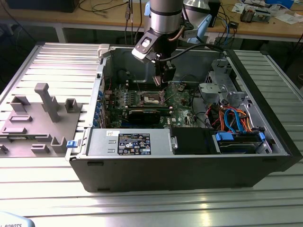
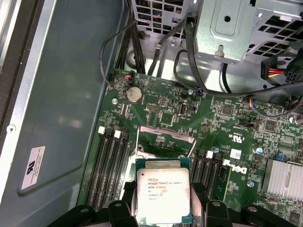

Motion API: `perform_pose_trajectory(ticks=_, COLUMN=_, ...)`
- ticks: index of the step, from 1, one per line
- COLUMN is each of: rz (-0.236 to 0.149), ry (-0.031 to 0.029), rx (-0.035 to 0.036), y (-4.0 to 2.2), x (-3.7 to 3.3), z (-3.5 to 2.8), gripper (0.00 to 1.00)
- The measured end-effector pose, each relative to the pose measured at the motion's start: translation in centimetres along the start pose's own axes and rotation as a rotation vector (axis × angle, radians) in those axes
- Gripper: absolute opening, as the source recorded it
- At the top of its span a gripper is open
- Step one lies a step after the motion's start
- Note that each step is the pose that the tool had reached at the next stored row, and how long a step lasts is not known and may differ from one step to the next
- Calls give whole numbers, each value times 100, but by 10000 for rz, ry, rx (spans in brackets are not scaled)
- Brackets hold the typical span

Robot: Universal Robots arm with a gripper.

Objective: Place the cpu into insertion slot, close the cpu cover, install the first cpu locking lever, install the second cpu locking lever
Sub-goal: 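Place the cpu into insertion slot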

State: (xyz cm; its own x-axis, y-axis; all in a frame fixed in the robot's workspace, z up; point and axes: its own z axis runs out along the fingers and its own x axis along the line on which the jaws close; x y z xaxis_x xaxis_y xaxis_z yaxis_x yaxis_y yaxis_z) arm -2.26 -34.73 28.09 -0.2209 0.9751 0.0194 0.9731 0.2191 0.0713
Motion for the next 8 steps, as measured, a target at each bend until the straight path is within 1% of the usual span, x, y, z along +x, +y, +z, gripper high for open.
perform_pose_trajectory(ticks=8, rz=380, ry=-27, rx=-7, y=-1, x=0, z=8, gripper=54)
